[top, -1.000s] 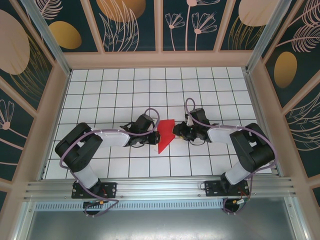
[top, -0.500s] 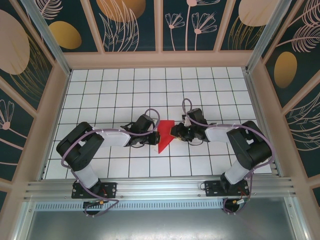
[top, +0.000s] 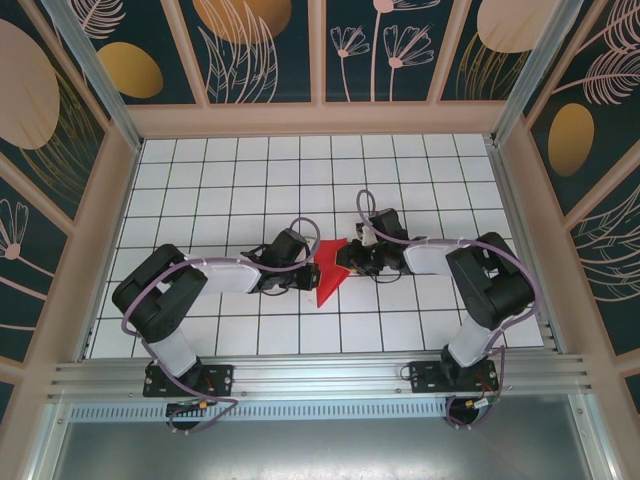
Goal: Fold a paper plane with a square sheet of paper (pick it up from the middle)
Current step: Fourth fold the wing at the center of the table.
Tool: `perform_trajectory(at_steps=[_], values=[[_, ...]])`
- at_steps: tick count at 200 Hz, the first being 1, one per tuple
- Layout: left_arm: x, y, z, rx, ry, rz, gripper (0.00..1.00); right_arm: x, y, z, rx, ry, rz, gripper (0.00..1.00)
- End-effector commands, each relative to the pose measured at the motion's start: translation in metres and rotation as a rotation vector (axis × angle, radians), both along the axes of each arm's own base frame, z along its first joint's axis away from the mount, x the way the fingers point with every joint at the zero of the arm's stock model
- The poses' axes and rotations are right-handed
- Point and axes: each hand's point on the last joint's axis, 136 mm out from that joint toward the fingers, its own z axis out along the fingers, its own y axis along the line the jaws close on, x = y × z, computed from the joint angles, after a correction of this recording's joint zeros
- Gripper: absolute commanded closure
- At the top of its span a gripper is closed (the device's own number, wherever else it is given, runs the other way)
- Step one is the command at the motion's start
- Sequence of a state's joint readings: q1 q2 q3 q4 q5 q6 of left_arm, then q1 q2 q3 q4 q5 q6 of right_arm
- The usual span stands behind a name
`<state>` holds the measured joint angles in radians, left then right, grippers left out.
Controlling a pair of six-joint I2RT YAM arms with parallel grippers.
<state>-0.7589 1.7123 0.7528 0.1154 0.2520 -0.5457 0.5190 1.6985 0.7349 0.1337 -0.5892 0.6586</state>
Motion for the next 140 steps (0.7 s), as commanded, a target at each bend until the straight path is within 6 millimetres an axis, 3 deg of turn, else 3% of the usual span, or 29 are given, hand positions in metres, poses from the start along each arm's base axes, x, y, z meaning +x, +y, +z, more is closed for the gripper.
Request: perform_trajectory(at_steps=[1, 22, 43, 68, 93, 116, 140], values=[[-0.003, 0.006, 0.002, 0.028, -0.007, -0.013, 0.92, -0.002, 0.006, 0.004, 0.013, -0.008, 0.068, 0.74], [-0.001, 0.005, 0.008, 0.024, -0.016, -0.01, 0.89, -0.001, 0.005, 0.005, 0.0, -0.007, 0.061, 0.85], [0.004, 0.004, 0.025, -0.001, -0.049, 0.008, 0.81, -0.001, 0.003, 0.007, 0.006, -0.002, 0.026, 0.91], [0.008, 0.006, 0.052, -0.036, -0.103, 0.037, 0.65, -0.002, 0.002, 0.015, 0.018, -0.005, -0.039, 0.92], [0.003, 0.008, 0.072, -0.092, -0.129, 0.05, 0.62, -0.005, -0.001, 0.018, 0.018, 0.005, -0.115, 0.92], [-0.007, 0.014, 0.076, -0.109, -0.147, 0.057, 0.59, -0.012, 0.0, 0.018, 0.001, 0.012, -0.162, 0.92], [-0.023, 0.006, 0.074, -0.099, -0.157, 0.023, 0.57, -0.016, 0.002, 0.017, -0.013, 0.022, -0.208, 0.92]])
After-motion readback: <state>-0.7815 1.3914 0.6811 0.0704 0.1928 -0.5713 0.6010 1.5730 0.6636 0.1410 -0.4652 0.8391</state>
